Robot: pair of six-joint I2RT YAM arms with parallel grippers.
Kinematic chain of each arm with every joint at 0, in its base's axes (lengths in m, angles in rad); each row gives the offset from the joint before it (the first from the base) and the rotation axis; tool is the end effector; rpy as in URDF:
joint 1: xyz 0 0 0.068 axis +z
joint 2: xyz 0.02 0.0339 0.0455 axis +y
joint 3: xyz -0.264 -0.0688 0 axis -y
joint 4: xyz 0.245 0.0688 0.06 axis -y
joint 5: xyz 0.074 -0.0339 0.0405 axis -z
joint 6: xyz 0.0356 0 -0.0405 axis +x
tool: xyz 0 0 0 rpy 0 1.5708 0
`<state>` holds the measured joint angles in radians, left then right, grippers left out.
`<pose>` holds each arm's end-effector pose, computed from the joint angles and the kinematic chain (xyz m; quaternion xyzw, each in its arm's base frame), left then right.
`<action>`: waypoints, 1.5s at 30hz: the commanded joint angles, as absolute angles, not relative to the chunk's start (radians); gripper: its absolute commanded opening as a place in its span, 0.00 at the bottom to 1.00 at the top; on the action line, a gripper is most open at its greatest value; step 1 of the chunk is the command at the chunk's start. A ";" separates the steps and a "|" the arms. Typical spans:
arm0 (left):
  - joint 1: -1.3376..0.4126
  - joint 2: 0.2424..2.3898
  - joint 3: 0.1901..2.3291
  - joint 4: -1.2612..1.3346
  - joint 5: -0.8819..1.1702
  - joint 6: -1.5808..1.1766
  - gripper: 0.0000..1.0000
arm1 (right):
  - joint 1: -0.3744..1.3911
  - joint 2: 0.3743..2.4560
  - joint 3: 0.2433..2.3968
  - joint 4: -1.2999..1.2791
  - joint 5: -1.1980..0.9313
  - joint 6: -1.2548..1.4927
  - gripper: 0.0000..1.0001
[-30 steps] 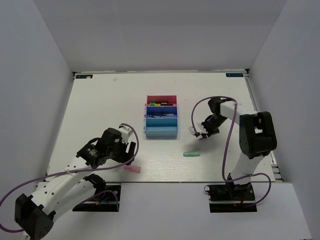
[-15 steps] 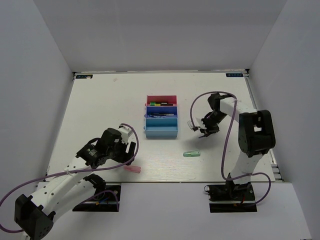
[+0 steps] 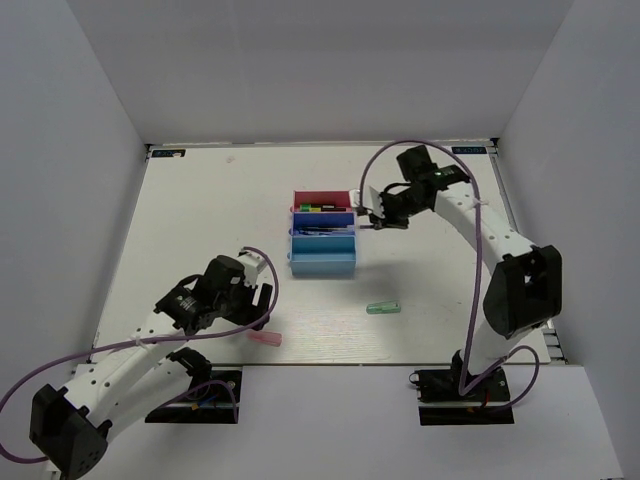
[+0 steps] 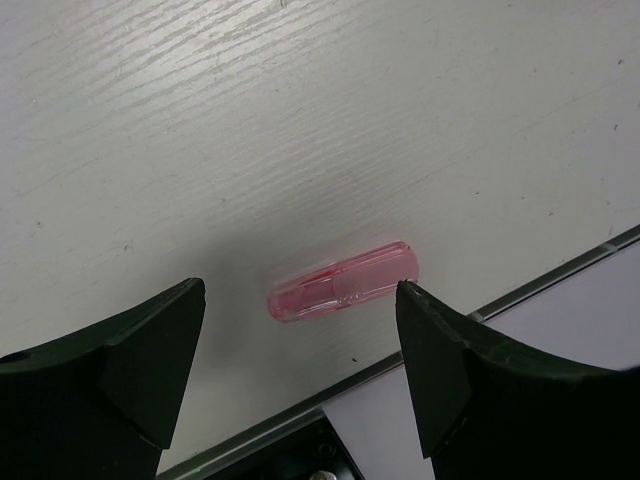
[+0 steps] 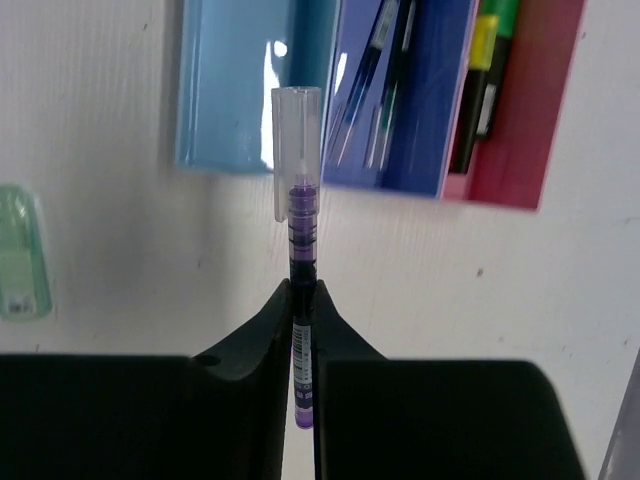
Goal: Sort the stationery into containers
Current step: Pick up the pen from the center of the board, then place the pen in the storage box.
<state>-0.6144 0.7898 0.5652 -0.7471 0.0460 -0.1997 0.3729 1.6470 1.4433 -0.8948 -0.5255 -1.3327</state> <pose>0.1201 -0.0867 0.2144 0.2033 0.9334 -0.1370 0.2622 0.3100 0.1404 0.2926 -0.7471 0.5719 0.1197 0.3170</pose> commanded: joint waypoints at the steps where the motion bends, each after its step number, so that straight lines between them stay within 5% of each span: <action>1: -0.609 0.802 0.572 -0.729 0.048 -0.242 0.87 | 0.478 1.722 1.509 -0.735 -0.496 -1.162 0.00; 12: -0.607 0.789 0.555 -0.767 -0.052 -0.534 0.71 | 0.626 1.996 1.825 -0.693 -0.365 -1.163 0.00; 28: -0.606 0.778 0.520 -0.742 -0.032 -0.580 0.70 | 0.683 2.100 1.917 -0.790 -0.253 -1.019 0.02; 33: -0.606 0.793 0.503 -0.707 -0.035 -0.623 0.72 | 0.680 2.106 1.911 -0.808 -0.249 -0.980 0.20; 37: -0.607 0.833 0.514 -0.703 -0.046 -0.672 0.74 | 0.676 2.103 1.907 -0.799 -0.255 -0.948 0.59; 45: -0.615 0.922 0.572 -0.772 -0.058 -0.793 0.75 | 0.670 2.030 1.895 -0.799 -0.302 -0.868 0.50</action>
<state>-0.6109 0.9115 0.5228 -0.7456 -0.0410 -0.7212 0.6739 2.1021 1.8763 -0.7868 -0.2665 -0.9253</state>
